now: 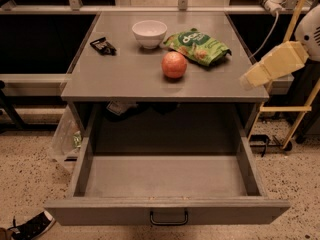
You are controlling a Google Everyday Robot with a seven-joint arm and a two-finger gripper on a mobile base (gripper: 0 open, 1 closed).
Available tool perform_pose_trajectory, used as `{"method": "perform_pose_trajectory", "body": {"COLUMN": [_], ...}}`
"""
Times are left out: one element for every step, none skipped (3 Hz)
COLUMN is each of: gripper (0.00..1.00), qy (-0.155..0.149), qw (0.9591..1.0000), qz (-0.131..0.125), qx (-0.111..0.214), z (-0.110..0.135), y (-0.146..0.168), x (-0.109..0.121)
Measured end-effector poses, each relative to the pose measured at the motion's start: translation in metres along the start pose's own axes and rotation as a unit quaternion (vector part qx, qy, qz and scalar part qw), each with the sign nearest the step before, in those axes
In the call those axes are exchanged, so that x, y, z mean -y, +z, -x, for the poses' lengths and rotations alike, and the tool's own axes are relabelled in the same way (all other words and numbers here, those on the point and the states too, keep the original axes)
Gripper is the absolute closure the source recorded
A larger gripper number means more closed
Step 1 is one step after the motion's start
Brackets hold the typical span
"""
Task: Place apple into top drawer
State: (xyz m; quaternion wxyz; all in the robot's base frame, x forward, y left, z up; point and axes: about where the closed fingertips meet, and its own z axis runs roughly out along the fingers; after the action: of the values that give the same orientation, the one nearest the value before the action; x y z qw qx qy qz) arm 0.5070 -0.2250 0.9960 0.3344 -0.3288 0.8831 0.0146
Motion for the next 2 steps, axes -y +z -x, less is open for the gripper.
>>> {"method": "perform_pose_trajectory", "body": {"gripper": [0.0, 0.0], "qy": [0.0, 0.012], "qw": [1.0, 0.9996], "qz": [0.0, 0.013], "qx": [0.0, 0.02], "z": [0.0, 0.004], "y": [0.0, 0.011], "x": [0.0, -0.002]}}
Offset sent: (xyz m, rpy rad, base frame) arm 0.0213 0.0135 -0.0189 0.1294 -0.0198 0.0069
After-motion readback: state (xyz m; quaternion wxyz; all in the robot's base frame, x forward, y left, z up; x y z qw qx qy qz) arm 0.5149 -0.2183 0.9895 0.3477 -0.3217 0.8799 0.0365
